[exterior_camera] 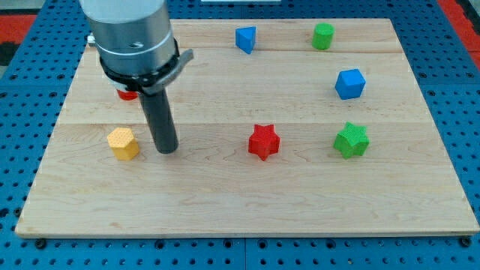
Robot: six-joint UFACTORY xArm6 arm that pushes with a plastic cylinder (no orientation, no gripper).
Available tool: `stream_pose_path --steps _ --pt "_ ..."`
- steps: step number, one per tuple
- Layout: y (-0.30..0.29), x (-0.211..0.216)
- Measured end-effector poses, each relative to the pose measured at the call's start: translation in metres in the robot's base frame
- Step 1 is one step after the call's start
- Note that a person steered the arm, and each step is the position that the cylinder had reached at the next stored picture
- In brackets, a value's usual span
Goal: Move the red star towards the bottom center of the board
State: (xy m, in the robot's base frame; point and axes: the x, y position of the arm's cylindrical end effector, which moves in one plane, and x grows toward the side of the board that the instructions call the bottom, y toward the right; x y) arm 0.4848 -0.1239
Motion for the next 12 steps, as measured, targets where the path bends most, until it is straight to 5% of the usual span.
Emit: stream_pose_path --steps 3,12 --pt "-0.094 0.002" --pt "-0.141 -0.047"
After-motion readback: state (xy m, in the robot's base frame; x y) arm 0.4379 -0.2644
